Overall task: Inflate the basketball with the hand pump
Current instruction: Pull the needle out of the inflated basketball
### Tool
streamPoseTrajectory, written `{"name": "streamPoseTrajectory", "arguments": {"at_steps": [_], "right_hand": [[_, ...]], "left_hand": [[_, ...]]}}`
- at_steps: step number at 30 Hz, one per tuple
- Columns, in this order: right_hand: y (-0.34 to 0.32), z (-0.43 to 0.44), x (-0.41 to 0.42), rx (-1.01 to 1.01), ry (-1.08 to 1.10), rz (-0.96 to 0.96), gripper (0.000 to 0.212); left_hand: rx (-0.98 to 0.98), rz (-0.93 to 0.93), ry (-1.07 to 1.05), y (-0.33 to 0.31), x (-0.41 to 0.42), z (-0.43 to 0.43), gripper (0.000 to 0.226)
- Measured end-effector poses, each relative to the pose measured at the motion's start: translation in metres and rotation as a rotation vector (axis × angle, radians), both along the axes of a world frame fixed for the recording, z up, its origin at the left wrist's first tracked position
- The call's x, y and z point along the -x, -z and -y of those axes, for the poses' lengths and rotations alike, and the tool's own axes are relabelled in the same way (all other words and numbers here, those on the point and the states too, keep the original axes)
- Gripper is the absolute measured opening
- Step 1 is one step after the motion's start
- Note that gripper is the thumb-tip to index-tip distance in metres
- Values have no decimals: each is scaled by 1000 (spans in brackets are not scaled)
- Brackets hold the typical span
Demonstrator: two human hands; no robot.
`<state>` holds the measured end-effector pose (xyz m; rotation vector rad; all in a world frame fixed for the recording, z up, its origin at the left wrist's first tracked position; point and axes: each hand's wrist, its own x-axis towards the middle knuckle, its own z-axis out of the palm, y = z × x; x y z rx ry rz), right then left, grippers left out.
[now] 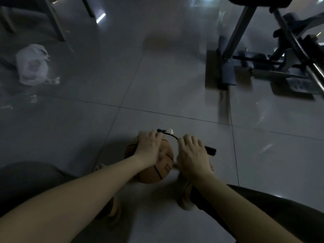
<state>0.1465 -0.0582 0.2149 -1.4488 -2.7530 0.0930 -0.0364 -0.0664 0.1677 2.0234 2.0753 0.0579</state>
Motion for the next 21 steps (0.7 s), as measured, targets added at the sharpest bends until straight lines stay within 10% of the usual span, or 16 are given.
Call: {"name": "streamPoseTrajectory", "arguments": {"at_steps": [8,21], "right_hand": [[77,-7,79,871,440,-38,79],[107,-7,86,581,392,114,65]], "left_hand": [[356,442,-578,73,79,26,132],[365,399,-601,76,59,33,112]]}}
